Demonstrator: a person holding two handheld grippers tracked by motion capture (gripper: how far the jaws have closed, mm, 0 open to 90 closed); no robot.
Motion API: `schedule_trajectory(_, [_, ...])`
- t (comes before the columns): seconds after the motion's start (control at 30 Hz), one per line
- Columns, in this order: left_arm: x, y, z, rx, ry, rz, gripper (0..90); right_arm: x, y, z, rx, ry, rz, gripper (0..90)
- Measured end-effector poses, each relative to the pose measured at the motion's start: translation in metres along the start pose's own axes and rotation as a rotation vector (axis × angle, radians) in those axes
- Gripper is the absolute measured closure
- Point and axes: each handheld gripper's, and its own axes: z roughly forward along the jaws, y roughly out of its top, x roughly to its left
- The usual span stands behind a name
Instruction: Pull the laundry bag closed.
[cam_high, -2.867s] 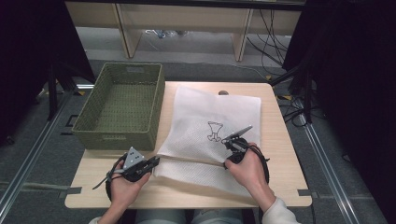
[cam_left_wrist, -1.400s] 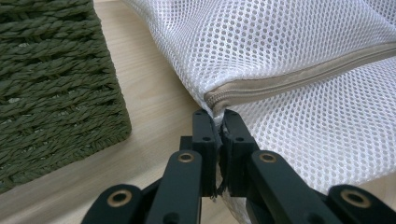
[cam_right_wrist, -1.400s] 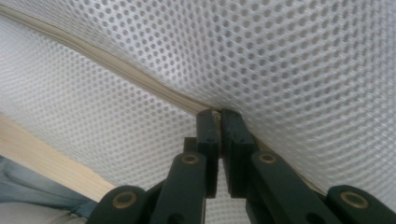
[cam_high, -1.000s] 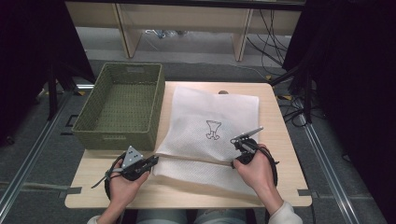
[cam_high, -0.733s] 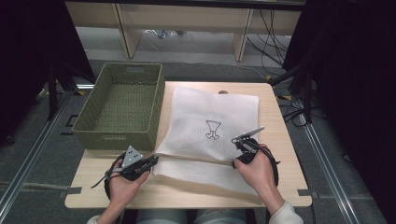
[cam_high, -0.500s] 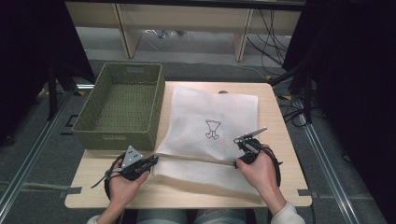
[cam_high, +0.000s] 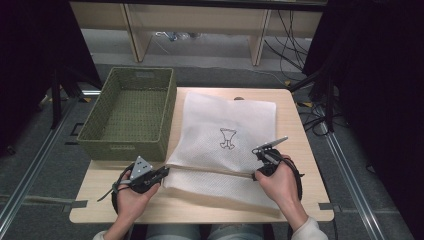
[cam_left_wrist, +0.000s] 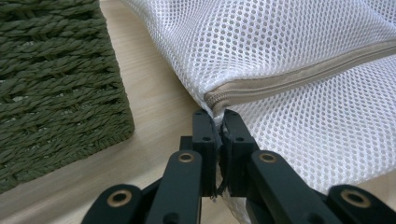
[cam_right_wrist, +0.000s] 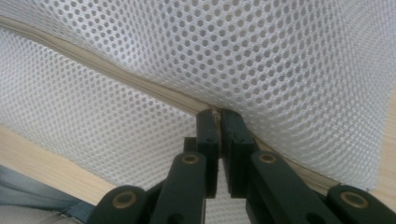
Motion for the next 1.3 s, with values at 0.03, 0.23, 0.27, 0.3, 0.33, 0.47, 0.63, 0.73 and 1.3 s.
schedule_trajectory(0.03, [0.0, 0.0, 0.0, 0.0, -0.001, -0.001, 84.6, -0.001, 0.0, 0.0, -0.016, -0.001, -0.008, 87.3])
schedule_trajectory(0.23, [0.0, 0.0, 0.0, -0.001, 0.0, -0.002, 84.6, 0.002, -0.002, -0.003, 0.016, -0.006, 0.059, 87.3])
schedule_trajectory(0.27, [0.001, 0.0, 0.0, 0.0, -0.001, -0.001, 84.6, 0.0, -0.002, -0.003, 0.011, -0.011, 0.051, 87.2])
schedule_trajectory(0.3, [0.0, 0.0, 0.0, 0.0, 0.0, 0.0, 84.6, -0.002, -0.002, -0.003, 0.01, 0.003, 0.037, 87.3])
schedule_trajectory(0.33, [0.0, 0.0, 0.0, -0.001, 0.0, 0.0, 84.6, -0.002, -0.002, -0.003, 0.006, 0.001, 0.043, 87.2])
schedule_trajectory(0.47, [0.001, 0.0, 0.0, 0.001, 0.0, 0.001, 84.6, -0.003, -0.003, -0.004, 0.009, -0.008, 0.055, 87.3])
schedule_trajectory(0.63, [0.0, 0.0, 0.0, 0.0, -0.002, -0.001, 84.6, -0.005, -0.004, -0.004, 0.006, 0.0, 0.06, 87.3])
schedule_trajectory(0.73, [0.001, 0.0, -0.001, 0.0, 0.0, -0.001, 84.6, -0.006, -0.004, -0.005, 0.01, -0.005, 0.058, 87.3])
schedule_trajectory(1.3, [0.001, 0.0, -0.001, 0.0, 0.0, -0.001, 84.6, -0.013, -0.006, -0.004, -0.01, -0.006, 0.055, 87.3])
